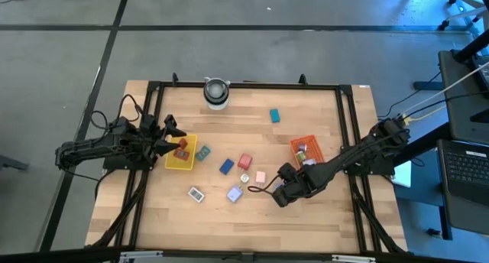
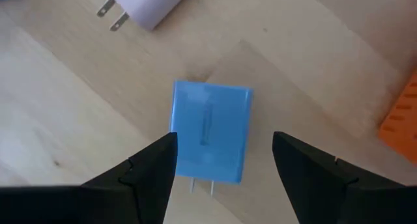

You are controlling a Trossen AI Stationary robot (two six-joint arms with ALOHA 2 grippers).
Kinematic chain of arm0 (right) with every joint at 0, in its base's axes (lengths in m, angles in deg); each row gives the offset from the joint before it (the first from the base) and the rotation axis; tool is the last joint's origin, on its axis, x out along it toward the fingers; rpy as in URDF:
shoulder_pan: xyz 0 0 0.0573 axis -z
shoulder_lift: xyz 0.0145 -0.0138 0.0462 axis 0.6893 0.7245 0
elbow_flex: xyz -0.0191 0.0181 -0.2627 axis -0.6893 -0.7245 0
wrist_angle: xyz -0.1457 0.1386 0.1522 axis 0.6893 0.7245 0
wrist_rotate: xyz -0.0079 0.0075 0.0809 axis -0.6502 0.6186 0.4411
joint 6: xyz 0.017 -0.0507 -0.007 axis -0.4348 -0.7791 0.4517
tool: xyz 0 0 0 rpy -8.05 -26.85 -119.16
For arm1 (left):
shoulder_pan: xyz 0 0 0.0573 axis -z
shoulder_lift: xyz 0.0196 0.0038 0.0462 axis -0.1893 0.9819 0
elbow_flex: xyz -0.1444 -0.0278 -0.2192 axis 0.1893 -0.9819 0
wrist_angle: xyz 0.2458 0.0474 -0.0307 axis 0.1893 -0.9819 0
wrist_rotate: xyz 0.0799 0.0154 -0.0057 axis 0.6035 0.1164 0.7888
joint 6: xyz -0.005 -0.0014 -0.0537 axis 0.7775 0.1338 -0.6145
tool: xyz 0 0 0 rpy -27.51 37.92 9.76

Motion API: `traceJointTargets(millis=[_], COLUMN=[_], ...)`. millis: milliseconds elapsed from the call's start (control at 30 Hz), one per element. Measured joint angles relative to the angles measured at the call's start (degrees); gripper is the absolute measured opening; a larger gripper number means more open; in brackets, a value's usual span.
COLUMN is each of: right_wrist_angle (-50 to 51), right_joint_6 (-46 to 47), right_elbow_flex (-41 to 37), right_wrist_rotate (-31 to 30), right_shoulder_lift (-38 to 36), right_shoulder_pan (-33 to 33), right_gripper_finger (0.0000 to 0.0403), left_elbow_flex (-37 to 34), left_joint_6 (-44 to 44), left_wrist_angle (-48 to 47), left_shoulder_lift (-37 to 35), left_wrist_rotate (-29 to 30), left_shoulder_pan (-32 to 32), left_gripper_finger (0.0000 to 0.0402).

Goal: Pick & Place Office items
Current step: Put the right light purple charger adapter into the orange basket

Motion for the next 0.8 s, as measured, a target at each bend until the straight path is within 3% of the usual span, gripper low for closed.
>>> traceJointTargets(millis=[567, 800], right_wrist_angle=[-2.88, -5.45], right_joint_6=[0.01, -1.83], right_elbow_flex=[0.00, -0.04], right_wrist_rotate=[-3.68, -2.35], right_shoulder_lift=[0.12, 4.12], right_shoulder_pan=[0.04, 0.04], right_gripper_finger=[0.0254, 0.0254], left_elbow_flex=[0.00, 0.00], left_joint_6=[-0.87, -1.53], left_wrist_angle=[0.02, 0.04], left_shoulder_lift=[0.00, -0.01], left_wrist_rotate=[-0.24, -0.58], left_shoulder_pan=[0.02, 0.01], left_gripper_finger=[0.0224, 0.0224])
